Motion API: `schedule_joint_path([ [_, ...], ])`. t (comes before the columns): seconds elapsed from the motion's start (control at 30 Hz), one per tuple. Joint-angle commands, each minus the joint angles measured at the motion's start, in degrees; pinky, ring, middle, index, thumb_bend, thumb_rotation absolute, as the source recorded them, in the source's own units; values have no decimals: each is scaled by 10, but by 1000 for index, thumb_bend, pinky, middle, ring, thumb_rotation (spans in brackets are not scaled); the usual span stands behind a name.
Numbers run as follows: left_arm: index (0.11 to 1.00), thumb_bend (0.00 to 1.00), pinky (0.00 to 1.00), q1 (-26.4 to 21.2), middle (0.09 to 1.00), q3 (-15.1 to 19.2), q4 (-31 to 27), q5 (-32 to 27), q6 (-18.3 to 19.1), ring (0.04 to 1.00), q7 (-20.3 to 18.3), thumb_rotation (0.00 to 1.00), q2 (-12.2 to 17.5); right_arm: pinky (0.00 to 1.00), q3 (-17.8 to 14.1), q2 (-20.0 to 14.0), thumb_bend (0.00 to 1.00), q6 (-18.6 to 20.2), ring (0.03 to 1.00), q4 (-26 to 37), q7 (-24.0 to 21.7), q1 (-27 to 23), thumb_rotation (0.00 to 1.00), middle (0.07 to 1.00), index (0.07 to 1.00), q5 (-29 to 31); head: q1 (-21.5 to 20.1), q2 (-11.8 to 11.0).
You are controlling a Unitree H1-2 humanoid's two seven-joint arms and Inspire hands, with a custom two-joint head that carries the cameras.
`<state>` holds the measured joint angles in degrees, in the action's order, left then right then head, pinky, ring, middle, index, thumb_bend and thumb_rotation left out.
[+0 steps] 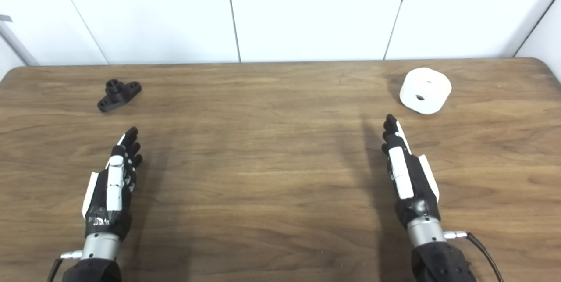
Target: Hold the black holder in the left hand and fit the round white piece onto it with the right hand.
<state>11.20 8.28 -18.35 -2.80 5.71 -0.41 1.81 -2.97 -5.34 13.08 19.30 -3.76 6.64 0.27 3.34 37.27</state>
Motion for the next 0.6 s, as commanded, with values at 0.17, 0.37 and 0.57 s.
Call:
schedule_joint_path([
  [0.17,960,450,1000,4,1000,-1,-16,-1,-18,1000,-1,1000,8,1000,-3,-1,611,-15,1000,13,4,-9,1000,1000,1000,7,2,2],
  [0.37,964,448,1000,6,1000,-4,-13,4,-26,1000,0,1000,6,1000,-5,-4,605,-14,1000,15,4,-7,1000,1000,1000,8,35,-13],
  [0.57,956,438,1000,11,999,-19,4,14,-46,1000,0,1000,-2,1000,-17,-16,597,-34,1000,-1,-11,0,1000,1000,1000,32,104,-51],
])
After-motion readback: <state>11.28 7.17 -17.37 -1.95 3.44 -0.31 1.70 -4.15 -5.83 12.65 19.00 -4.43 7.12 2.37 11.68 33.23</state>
